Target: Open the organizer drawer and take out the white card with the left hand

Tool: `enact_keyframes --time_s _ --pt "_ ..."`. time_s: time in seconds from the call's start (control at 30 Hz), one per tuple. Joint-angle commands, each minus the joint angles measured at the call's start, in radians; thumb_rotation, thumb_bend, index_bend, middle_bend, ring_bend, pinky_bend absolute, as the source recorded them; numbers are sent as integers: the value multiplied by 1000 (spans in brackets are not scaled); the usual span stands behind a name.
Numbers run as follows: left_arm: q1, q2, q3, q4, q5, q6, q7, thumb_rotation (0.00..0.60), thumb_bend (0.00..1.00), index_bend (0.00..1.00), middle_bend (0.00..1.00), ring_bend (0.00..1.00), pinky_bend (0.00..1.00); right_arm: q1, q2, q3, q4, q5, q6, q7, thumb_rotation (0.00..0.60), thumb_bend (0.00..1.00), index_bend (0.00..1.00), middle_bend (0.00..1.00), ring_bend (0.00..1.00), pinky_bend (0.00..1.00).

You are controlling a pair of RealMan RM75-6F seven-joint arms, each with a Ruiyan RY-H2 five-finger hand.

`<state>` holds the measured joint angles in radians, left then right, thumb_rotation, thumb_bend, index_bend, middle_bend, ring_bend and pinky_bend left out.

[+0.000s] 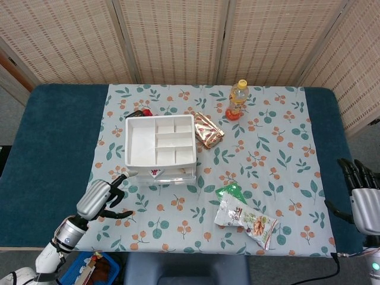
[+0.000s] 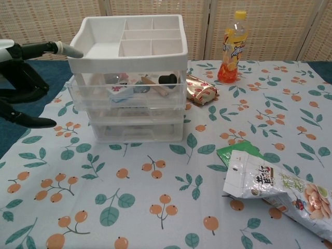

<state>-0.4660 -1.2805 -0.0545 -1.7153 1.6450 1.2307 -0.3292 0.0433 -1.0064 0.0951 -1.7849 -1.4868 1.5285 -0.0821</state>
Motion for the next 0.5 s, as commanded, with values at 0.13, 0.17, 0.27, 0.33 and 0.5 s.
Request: enact_keyframes --time_s 0.13,0.17,0.27,0.33,0.5 --pt "-23 -4 6 -11 -21 -40 30 600 122 143 899 999 1000 -5 -7 -6 16 -5 4 15 600 218 0 74 0 89" --pt "-24 -5 7 -12 -22 -41 32 600 123 149 899 999 1000 -5 -7 -6 18 -5 5 17 600 218 0 74 0 89" --pt "-31 -4 9 -12 -25 -51 38 600 122 160 899 999 1000 -4 -5 -4 19 -7 6 18 600 219 0 74 0 89" --pt "-36 -4 11 -11 -29 -59 42 600 123 165 899 999 1000 -2 -4 -2 19 -8 6 16 600 219 0 74 0 89" --pt "-52 -10 8 -1 -53 -89 45 600 123 166 899 999 1000 2 -7 -3 19 -6 0 15 600 219 0 74 0 89"
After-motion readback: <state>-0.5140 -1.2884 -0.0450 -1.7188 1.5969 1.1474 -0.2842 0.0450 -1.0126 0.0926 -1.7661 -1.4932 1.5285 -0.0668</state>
